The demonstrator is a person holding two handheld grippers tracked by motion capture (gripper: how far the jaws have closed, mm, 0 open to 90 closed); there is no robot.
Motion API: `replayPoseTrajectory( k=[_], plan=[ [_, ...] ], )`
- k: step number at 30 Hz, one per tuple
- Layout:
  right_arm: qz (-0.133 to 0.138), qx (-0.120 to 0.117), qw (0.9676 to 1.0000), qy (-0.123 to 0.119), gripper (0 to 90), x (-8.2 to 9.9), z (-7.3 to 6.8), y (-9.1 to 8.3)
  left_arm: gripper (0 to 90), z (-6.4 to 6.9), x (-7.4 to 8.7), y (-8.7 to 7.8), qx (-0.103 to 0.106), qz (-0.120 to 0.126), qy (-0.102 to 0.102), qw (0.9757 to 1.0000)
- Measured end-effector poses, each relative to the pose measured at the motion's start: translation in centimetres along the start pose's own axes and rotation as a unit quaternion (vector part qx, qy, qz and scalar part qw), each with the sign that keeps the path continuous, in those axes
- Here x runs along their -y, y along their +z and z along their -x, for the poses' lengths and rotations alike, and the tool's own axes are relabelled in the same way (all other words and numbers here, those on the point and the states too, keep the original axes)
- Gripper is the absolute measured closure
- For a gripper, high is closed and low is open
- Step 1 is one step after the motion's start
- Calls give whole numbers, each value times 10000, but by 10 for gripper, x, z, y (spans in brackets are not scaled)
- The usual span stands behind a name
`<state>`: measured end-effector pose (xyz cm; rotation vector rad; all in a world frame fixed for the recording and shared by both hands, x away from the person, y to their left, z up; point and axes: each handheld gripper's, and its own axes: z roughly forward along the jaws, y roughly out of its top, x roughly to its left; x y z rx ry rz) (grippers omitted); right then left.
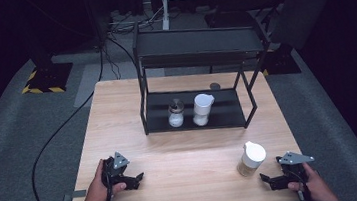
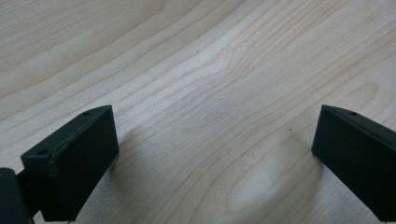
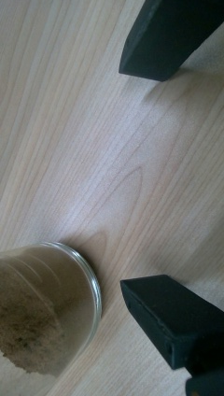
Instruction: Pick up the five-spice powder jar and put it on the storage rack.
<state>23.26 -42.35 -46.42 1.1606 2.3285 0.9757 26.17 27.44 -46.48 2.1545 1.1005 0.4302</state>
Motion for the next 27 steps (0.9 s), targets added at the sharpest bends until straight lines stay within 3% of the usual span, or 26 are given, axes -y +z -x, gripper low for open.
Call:
replayPoseTrajectory(
  k=[10, 18, 21, 27],
  plan=[
    [-257, 80, 9994, -217, 19, -10, -5, -10, 4, 0, 0, 0, -7, -2, -8, 10000],
    [-147, -69, 9993, -337, 18, -19, -15, -26, 4, 0, 0, 0, -7, 2, -6, 10000],
    [-70, -227, 9990, -375, 19, -25, -19, -32, 3, 0, 0, 0, -7, 0, -6, 10000],
    [-2, -296, 9992, -277, 18, -34, -24, -36, 4, 0, 0, 0, -8, 1, -6, 10000]
  ],
)
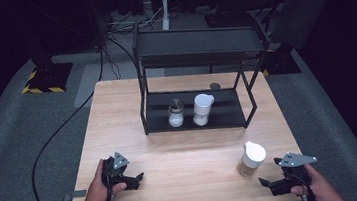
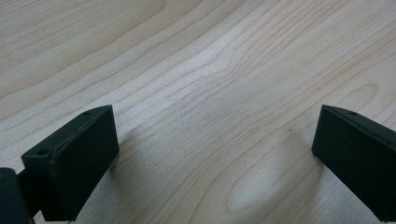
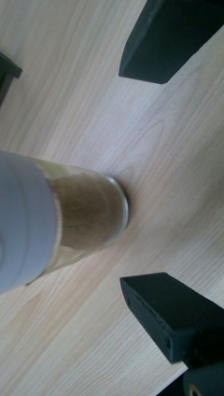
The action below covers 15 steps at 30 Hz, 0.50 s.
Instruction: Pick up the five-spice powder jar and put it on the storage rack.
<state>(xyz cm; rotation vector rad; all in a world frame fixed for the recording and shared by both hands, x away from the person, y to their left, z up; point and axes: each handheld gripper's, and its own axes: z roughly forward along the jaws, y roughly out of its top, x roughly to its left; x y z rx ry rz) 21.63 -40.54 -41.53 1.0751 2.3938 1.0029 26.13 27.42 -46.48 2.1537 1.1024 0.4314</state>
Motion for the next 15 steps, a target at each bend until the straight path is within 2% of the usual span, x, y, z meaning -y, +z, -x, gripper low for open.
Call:
replayPoseTrajectory(
  k=[6, 15],
  plan=[
    [57, -75, 9999, 46, 18, -8, -3, -2, 3, 0, 0, 0, 0, -2, -2, 10000],
    [98, -119, 9999, -21, 18, -21, -9, -3, 4, 0, 0, 0, 0, 0, 1, 10000]
  ],
)
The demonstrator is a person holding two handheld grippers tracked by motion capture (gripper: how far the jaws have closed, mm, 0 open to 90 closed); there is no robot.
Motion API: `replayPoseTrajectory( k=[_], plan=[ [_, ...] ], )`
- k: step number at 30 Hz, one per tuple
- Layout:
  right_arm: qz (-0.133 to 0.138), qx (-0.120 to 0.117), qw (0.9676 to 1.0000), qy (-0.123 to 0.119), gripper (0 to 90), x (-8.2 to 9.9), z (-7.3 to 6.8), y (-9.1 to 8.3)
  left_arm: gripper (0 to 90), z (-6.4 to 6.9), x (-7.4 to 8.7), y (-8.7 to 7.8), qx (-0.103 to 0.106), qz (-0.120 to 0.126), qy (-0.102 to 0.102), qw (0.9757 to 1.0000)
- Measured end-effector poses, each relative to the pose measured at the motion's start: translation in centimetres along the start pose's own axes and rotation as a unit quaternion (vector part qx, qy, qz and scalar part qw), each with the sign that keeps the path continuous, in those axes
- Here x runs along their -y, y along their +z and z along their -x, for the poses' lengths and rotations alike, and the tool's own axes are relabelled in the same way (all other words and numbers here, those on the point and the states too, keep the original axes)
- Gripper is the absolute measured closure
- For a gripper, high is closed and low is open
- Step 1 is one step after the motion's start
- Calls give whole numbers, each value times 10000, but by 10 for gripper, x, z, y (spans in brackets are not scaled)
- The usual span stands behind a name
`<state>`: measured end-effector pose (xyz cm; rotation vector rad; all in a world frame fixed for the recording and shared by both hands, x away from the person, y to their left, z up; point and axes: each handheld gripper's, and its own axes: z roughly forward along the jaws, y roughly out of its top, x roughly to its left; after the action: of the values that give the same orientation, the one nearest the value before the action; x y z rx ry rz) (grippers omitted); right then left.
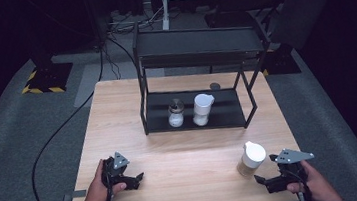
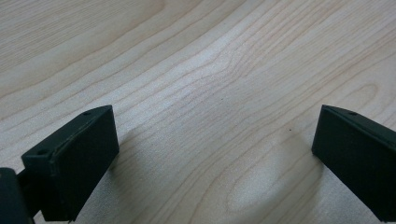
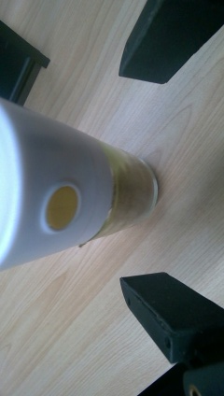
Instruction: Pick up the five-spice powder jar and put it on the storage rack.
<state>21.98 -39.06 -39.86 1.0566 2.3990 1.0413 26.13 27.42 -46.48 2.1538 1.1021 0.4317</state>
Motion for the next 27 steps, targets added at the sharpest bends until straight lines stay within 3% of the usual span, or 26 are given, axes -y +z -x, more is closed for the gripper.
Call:
replayPoseTrajectory(
  k=[9, 27],
  plan=[
    [-40, -60, 9999, 73, 18, -10, -1, 3, 4, 0, 0, 0, 0, -2, -4, 10000],
    [-117, 67, 9997, 185, 21, -29, -7, 13, 4, 0, 0, 0, 0, 1, -2, 10000]
  ],
)
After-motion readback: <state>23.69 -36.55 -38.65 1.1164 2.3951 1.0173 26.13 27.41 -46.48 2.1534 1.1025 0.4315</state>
